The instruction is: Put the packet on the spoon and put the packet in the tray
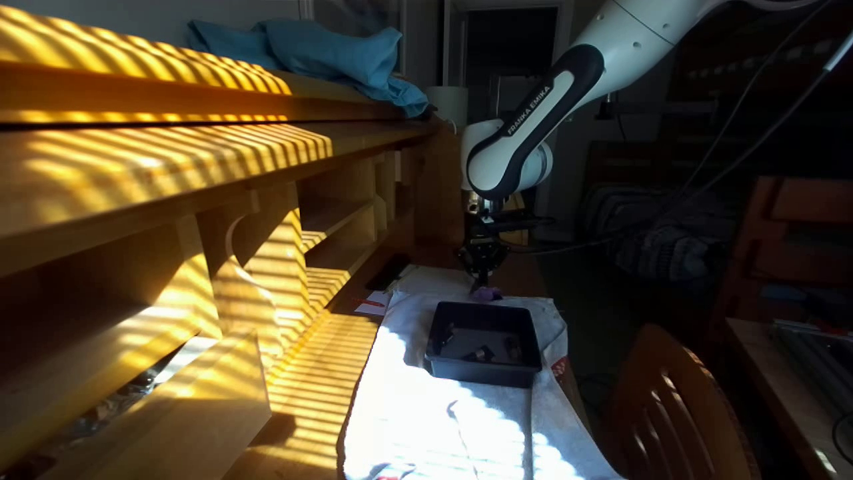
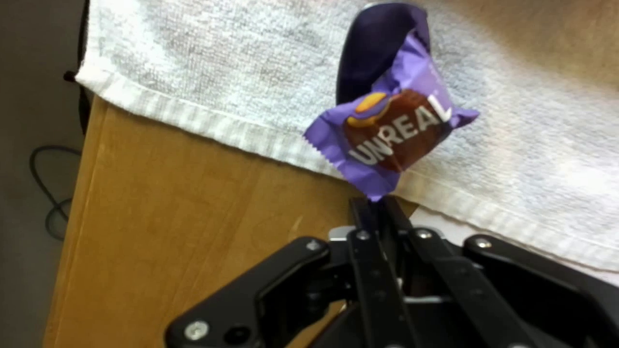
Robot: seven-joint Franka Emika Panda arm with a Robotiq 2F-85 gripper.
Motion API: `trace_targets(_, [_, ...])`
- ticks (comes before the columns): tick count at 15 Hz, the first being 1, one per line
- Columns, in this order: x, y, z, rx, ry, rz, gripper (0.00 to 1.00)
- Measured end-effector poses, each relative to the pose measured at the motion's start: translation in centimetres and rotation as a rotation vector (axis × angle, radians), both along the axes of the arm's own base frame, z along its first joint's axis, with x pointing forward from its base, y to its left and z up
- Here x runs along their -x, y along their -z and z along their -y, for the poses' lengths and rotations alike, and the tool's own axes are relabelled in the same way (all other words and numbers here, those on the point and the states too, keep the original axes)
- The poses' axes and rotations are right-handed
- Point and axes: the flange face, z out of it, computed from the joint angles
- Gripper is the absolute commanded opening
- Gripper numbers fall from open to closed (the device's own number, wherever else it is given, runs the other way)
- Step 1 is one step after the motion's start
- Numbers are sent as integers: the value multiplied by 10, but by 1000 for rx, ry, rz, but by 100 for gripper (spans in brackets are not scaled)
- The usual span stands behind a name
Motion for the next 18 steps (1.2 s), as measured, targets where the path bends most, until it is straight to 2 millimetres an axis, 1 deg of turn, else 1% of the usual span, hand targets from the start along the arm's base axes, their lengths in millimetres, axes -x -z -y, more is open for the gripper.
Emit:
trace_targets(6, [-2,-15,-5,-10,-2,21,3])
trace_targets(13, [-1,-38,-15,-25,-13,44,3])
trace_targets(18, [-5,-54,-30,-36,-45,47,3])
